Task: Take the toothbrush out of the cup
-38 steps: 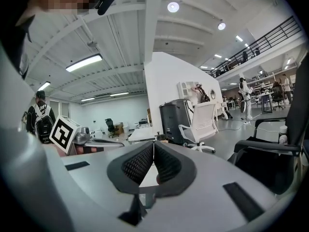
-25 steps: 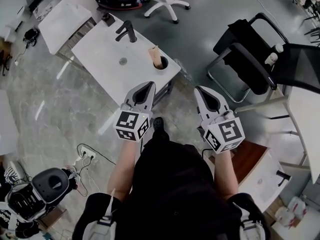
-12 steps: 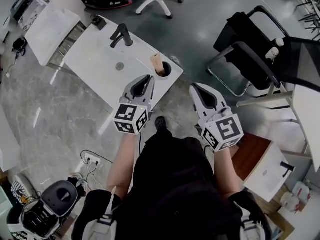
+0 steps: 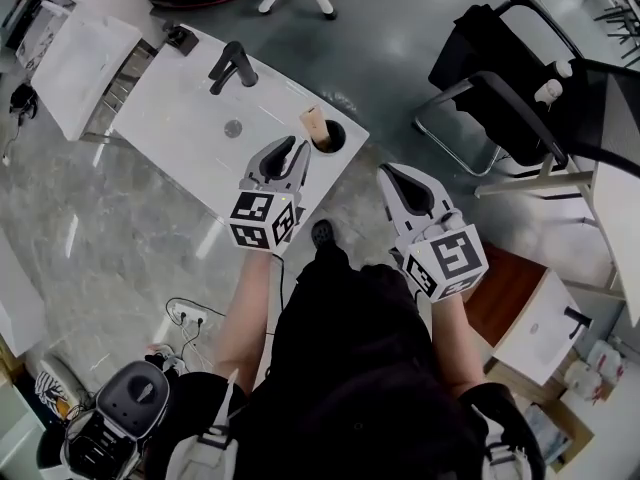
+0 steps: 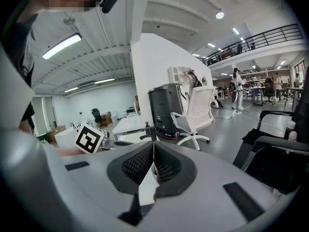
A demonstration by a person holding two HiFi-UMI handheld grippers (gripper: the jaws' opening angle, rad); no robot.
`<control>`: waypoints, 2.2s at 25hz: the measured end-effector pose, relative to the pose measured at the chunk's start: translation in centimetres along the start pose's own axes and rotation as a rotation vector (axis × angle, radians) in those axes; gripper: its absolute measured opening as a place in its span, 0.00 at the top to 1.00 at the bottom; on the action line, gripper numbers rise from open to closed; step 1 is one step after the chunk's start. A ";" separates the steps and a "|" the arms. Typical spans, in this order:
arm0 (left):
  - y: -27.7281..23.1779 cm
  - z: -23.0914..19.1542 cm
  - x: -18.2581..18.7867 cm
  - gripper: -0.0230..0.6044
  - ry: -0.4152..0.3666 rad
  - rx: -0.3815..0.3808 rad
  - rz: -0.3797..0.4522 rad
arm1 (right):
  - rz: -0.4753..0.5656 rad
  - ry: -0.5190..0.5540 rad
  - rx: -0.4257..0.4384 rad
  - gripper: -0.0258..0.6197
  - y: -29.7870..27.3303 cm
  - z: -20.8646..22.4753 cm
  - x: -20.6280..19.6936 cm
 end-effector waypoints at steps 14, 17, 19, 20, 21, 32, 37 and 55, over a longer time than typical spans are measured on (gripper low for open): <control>-4.8 -1.3 -2.4 0.75 0.025 -0.023 -0.097 | -0.055 -0.015 -0.030 0.91 -0.5 0.9 -0.7; -5.4 -1.5 -2.7 0.75 0.030 -0.025 -0.112 | -0.059 -0.023 -0.041 0.91 -0.4 1.2 -0.9; -5.8 -1.5 -2.8 0.76 0.032 -0.025 -0.118 | -0.059 -0.025 -0.046 0.91 -0.3 1.3 -1.0; -5.9 -1.5 -2.8 0.77 0.032 -0.025 -0.120 | -0.059 -0.028 -0.049 0.91 -0.3 1.3 -1.0; -5.9 -1.5 -2.8 0.78 0.031 -0.026 -0.121 | -0.059 -0.031 -0.052 0.91 -0.2 1.4 -1.0; -6.0 -1.1 -2.5 0.91 0.024 -0.030 -0.122 | -0.053 -0.035 -0.072 0.91 0.7 1.6 -1.1; -5.7 -0.7 -2.2 0.93 0.020 -0.038 -0.109 | -0.041 -0.031 -0.073 0.91 1.2 1.4 -1.2; -0.5 2.3 2.9 0.94 -0.001 -0.025 0.073 | 0.051 -0.023 -0.035 0.91 4.2 0.5 -0.7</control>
Point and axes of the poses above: the fingertips, and each gripper's own axes: y backward along the fingers, z to its right, x out of its top, the point moved 9 cm from there along y, backward along the fingers, and after that the axes turned 4 degrees about x, right-handed, at the moved point
